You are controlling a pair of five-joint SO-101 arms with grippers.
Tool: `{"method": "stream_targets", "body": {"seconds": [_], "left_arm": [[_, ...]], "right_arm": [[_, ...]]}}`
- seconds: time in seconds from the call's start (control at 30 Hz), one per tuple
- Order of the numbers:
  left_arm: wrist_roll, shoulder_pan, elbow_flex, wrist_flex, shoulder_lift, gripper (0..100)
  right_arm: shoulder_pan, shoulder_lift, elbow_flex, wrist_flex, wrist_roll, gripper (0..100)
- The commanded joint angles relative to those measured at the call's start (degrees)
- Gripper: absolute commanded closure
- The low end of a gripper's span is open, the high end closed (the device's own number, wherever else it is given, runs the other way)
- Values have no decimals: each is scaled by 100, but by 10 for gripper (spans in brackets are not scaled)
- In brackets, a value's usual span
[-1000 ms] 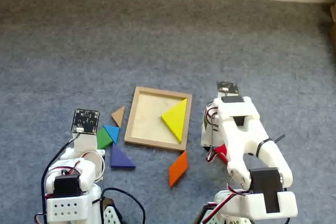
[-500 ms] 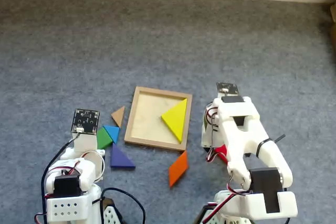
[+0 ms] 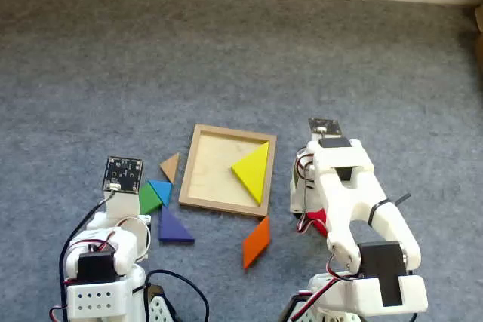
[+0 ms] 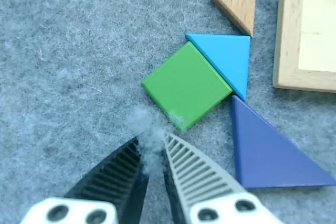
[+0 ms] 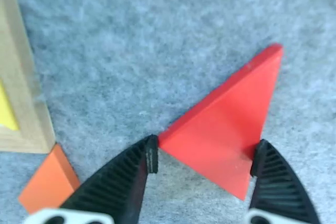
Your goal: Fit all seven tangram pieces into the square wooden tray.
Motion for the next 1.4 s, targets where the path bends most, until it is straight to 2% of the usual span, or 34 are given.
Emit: {"method": "stream_targets", "body": {"seconds": [0.0, 0.13, 0.7, 0.77, 0.97, 1.2, 1.37], "left_arm": [[18, -48, 119, 35, -154, 995], [18, -48, 119, 35, -154, 995], [18, -48, 119, 35, -154, 995], [18, -48, 119, 35, -154, 995], [18, -48, 119, 35, -154, 995], [18, -48, 119, 35, -154, 995], [18, -48, 119, 35, -154, 995]], "right_arm": [[66, -110, -110, 48, 79, 754], [66, -110, -119, 48, 79, 819], [31, -787, -418, 48, 0, 820], [4, -787, -418, 40, -334, 793], [-453, -778, -400, 40, -1143, 628], [-462, -769, -365, -884, -1811, 626], [-462, -769, -242, -936, -2022, 626]]}}
